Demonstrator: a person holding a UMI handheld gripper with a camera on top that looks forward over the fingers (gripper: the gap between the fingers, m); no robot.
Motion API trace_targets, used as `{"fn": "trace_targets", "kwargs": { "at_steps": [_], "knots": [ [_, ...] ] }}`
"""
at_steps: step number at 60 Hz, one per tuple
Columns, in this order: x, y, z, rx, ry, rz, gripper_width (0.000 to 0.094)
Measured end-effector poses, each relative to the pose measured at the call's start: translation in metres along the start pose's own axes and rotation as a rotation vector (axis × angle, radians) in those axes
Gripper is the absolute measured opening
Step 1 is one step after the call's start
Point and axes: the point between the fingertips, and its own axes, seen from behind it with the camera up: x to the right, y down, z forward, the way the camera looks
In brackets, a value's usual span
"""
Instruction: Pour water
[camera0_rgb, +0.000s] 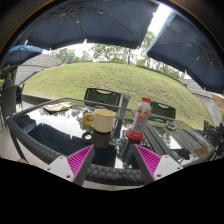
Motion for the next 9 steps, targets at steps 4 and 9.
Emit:
{"fn": "trace_targets", "kwargs": {
  "at_steps": [4, 9],
  "knots": [
    [0.003, -0.0034, -0.0038, 0.002, 0.009, -0.022, 0.084],
    [0.007, -0.007, -0.0022, 0.016, 0.03, -0.064, 0.084]
  ]
}}
